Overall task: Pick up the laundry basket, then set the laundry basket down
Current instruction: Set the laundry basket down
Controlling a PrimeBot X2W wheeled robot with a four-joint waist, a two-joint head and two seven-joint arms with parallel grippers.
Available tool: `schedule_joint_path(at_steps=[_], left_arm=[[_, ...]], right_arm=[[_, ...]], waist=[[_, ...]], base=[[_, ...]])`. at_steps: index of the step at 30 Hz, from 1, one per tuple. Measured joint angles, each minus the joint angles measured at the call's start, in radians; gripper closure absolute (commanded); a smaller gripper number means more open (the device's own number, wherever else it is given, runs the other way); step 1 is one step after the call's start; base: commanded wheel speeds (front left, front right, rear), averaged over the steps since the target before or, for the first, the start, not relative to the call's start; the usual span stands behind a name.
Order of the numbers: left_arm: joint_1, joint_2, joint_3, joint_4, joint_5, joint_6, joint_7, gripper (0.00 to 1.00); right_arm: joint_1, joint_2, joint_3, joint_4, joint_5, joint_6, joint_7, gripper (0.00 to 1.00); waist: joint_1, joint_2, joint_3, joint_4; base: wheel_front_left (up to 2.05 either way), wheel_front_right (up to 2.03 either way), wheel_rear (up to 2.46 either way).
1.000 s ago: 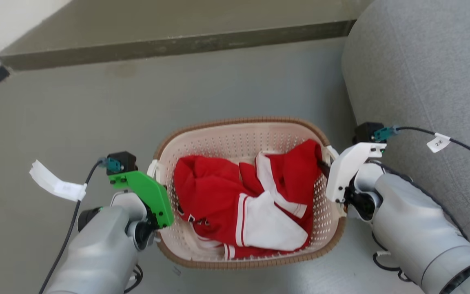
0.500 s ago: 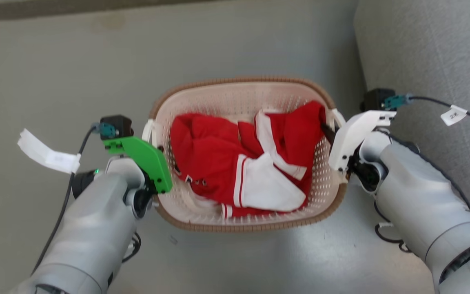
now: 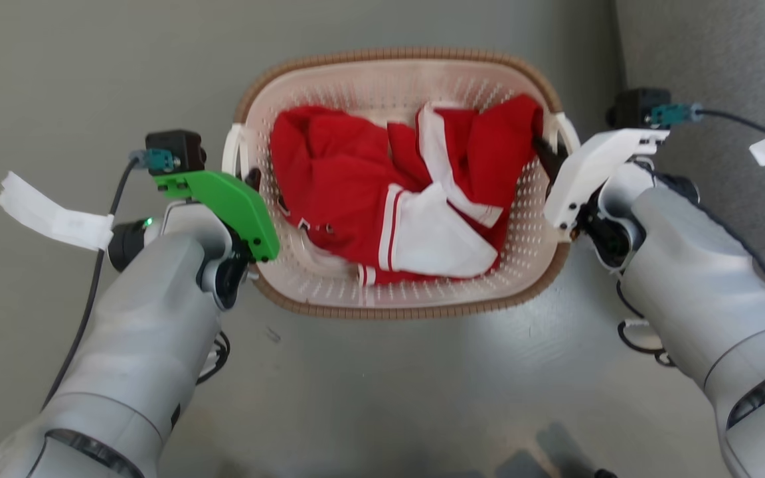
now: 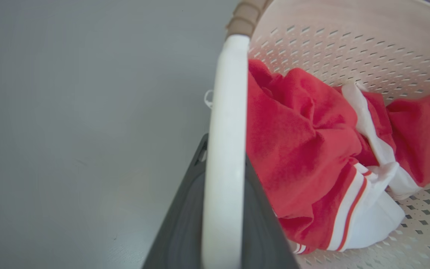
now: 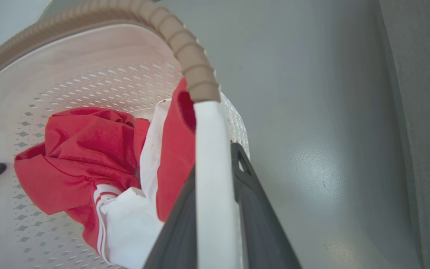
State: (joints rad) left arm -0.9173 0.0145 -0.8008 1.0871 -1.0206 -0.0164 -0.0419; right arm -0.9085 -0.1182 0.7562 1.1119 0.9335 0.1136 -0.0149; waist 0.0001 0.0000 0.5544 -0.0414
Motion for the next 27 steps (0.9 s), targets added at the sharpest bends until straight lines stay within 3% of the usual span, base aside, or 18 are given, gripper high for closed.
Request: schedule_joint_path(at_steps=[27], left_arm=[[-0.091, 0.001, -0.008, -0.021, -0.005, -0.007, -0.137, 1.00]], right_arm=[[-0.068, -0.040, 0.007, -0.045, -0.003, 0.002, -0.160, 1.00]], waist=[[0.0001, 0.0000, 0.246, 0.017]], base=[[0.00, 0.00, 0.00]])
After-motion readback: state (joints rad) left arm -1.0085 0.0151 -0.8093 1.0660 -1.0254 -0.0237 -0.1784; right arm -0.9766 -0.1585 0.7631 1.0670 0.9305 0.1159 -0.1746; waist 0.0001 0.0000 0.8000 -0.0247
